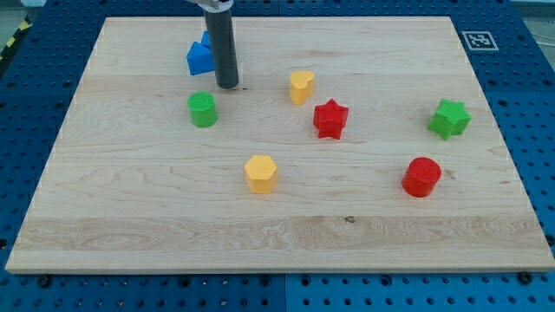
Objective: Slightly push the red star slightly parallel to the left of the green star
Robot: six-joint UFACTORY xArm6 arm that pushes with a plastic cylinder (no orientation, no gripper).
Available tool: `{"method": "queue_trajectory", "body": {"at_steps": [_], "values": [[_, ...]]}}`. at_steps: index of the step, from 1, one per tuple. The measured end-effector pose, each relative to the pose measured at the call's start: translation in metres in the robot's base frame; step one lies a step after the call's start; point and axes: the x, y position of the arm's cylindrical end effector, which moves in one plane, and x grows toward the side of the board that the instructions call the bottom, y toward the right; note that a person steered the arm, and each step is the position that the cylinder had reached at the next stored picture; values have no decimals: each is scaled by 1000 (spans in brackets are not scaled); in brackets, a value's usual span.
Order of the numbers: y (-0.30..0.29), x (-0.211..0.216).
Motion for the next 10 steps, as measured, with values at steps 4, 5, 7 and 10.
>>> {"method": "queue_trajectory", "body": {"at_steps": [4, 5, 7, 10], "values": [[32, 39], [32, 39], [35, 39], [46, 39]]}}
